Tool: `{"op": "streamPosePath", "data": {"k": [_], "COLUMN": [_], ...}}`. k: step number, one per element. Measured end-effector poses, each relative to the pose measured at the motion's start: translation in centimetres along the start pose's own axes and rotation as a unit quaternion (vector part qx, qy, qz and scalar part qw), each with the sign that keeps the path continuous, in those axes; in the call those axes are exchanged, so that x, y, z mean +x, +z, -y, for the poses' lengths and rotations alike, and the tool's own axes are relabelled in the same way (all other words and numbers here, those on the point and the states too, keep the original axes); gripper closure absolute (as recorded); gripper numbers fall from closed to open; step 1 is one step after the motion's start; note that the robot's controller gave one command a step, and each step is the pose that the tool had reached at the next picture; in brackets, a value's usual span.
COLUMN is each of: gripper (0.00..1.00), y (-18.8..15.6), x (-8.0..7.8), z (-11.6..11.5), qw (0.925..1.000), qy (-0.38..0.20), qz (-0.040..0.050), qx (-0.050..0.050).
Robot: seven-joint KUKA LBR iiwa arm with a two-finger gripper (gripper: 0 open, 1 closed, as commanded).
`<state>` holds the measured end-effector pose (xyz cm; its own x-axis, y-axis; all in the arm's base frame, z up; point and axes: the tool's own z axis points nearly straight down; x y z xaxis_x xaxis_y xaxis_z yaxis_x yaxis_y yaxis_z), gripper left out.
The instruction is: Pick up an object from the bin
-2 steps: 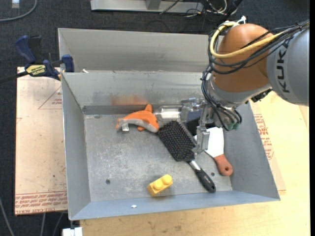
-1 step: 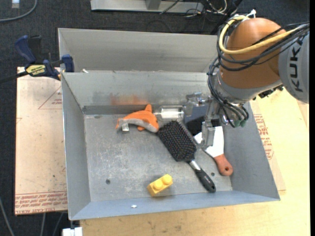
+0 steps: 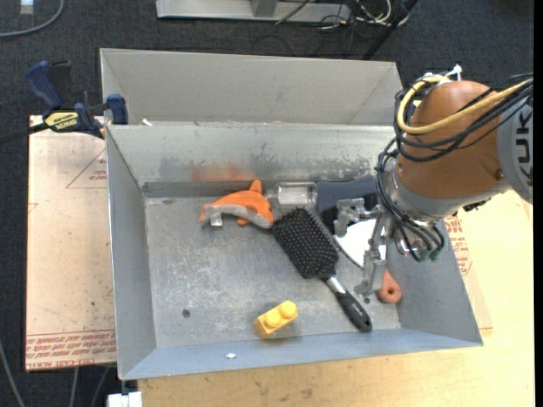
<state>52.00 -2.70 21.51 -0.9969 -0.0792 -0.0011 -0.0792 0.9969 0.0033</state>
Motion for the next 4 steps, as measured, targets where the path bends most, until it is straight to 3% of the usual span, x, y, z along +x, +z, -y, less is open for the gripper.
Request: {"op": "streamPosePath", "data": {"k": [1, 2, 3, 4], "gripper": [0.0, 0.0, 0.0, 0.0], "y": [0.8, 3.1, 4.5, 5.1], "x": [0.8, -1.3, -0.4, -0.5], "z": [1.2, -1.1, -3.5, -5.0], "qw": [0.9999, 0.997, 0.9978, 1.0], "qy": [0.013, 0.077, 0.067, 0.008], "qz": [-0.0036, 0.0029, -0.0015, 0.0009], "qx": [0.0, 0.0, 0.0, 0.0]}}
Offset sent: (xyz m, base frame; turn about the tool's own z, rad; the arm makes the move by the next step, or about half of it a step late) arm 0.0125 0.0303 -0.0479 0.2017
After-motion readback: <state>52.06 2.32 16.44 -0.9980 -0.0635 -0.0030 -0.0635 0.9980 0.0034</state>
